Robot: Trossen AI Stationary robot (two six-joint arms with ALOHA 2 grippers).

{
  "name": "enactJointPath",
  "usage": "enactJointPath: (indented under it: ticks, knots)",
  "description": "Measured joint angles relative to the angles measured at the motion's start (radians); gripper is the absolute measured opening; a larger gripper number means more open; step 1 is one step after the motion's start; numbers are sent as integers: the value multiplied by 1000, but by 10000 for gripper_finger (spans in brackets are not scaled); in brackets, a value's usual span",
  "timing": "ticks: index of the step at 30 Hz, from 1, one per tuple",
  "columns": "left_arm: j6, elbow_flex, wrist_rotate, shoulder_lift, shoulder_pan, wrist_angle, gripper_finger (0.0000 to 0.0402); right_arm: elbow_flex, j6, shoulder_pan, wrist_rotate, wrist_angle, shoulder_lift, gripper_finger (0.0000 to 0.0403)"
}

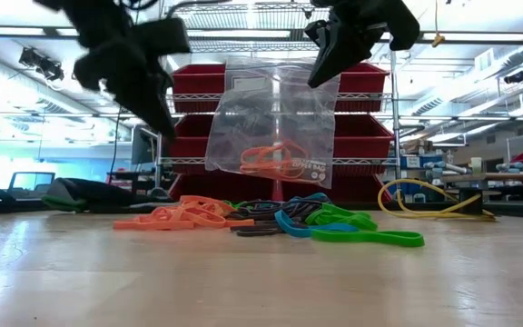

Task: Sort rubber bands
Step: Put the orange rubber band into the transparent zip bag

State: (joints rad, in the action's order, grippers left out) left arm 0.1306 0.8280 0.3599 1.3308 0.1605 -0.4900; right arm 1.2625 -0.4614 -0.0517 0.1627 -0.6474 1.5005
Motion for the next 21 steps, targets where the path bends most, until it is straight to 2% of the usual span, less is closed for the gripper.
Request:
enactJointPath:
  ticks: [5,8,10,14,16,21]
  knots:
    - [9,-131,-5,0,-39,118,119,0,11,0,0,2,0,0]
    - [23,-211,-19,1,-72,189,144,0,13,0,0,2,0,0]
    - [38,-261,-72,1,-98,247,147,0,13,0,0,3,0,0]
    - [89,-341,-262,1,-122,376,142,0,13,0,0,3,0,0]
    - [120,-363,-276,1,-121,418,138,0,13,0,0,3,0,0]
    - [171,-383,-234,1,-122,491,136,0,10,3,0,11,0,0]
